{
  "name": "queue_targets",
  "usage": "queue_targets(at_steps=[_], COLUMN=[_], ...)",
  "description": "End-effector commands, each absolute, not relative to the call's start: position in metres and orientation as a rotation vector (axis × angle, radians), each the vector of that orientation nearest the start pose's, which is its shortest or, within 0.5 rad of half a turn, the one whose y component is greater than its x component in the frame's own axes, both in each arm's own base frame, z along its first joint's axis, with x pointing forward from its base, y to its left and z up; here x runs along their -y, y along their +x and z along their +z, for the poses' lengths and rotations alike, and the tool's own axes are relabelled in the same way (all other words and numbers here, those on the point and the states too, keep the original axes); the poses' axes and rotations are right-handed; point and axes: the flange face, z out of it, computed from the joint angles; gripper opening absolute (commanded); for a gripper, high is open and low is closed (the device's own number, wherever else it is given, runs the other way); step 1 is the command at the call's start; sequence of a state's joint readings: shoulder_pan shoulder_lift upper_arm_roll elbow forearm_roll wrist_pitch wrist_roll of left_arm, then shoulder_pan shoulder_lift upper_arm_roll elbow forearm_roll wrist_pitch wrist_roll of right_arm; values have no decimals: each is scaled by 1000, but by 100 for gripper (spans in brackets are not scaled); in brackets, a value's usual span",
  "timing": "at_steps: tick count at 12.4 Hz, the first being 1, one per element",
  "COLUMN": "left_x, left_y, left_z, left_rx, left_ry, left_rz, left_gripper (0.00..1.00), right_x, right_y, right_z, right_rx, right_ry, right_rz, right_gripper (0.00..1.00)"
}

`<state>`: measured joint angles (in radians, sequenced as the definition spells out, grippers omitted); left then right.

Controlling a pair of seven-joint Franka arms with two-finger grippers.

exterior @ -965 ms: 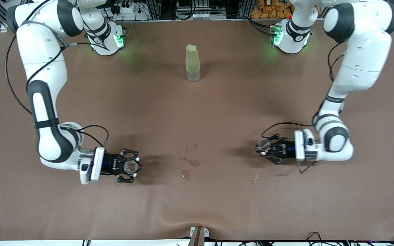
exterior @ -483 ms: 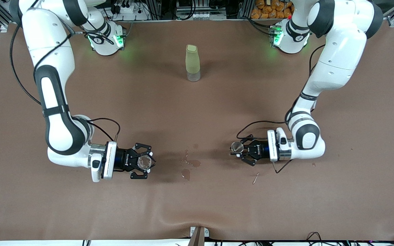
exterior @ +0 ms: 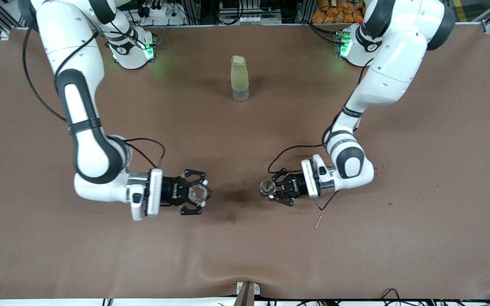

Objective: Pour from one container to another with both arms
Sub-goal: 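Lift the beaker and jigger, bringing both grippers together mid-table, then tilt the beaker with the right gripper over the jigger's cup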

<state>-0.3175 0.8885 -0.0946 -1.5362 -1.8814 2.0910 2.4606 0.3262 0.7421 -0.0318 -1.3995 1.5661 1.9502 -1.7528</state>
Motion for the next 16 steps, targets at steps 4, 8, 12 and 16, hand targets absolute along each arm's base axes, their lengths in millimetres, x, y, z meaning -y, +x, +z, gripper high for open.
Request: queue_targets(at_steps=[4,8,12,16], left_x=[336,352,356,357], left_y=[648,641,640,639], left_z=[157,153,149,147], left_rx=[1170,1106,1091,1086], left_ry=[1542,1552,1609,1611], left_rz=[1317,1323,1327,1325], left_gripper=[0,0,0,0], right_x=[-323,-361,-394,-396], right_y=[650,626,612,612], right_z=[342,356,361,364], right_rx=[887,707,464,349], right_ry=[-1606,-1664,-1713,-1714], right_rz=[-732,-680,-514,-394], right_gripper=[0,0,0,0])
